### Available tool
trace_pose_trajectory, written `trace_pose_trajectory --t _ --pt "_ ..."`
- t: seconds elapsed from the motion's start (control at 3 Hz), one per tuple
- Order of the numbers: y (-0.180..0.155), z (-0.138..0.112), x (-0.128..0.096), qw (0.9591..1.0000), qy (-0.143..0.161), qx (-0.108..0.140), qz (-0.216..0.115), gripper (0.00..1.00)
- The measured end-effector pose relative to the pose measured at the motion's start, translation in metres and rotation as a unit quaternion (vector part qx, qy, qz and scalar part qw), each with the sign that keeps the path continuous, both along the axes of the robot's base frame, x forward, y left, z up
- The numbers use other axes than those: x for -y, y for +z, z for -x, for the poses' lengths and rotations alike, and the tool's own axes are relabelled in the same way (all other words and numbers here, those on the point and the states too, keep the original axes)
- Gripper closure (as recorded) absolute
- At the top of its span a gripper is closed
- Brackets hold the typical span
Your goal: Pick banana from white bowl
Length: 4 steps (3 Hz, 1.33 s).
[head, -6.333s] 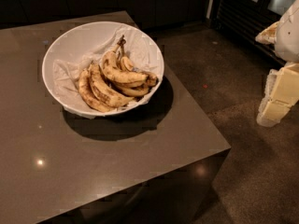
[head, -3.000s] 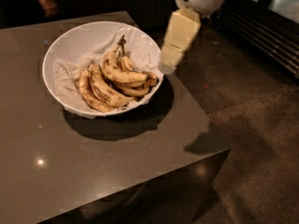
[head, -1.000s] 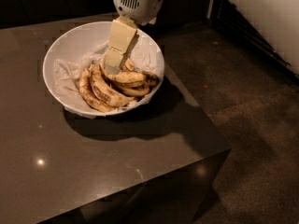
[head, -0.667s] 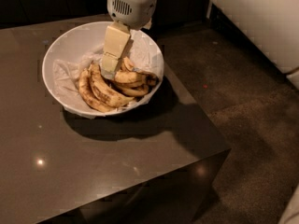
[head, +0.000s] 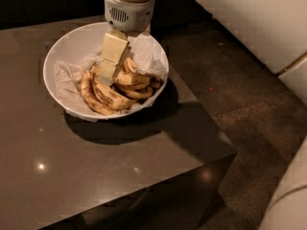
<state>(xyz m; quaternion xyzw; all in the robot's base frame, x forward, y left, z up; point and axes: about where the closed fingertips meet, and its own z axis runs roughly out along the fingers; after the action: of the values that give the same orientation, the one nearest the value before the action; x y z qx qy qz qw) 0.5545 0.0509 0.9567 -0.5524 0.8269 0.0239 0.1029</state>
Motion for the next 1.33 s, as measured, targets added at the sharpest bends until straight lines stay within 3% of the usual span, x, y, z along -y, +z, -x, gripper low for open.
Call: trace_pose_trajectory --t 0.33,1.33 --pt "-0.007 -0.004 -0.004 0.9999 0.001 -0.010 0.002 0.02" --pt "-0.023 -0.014 -0.005 0.9996 -0.006 -0.025 0.007 0.29"
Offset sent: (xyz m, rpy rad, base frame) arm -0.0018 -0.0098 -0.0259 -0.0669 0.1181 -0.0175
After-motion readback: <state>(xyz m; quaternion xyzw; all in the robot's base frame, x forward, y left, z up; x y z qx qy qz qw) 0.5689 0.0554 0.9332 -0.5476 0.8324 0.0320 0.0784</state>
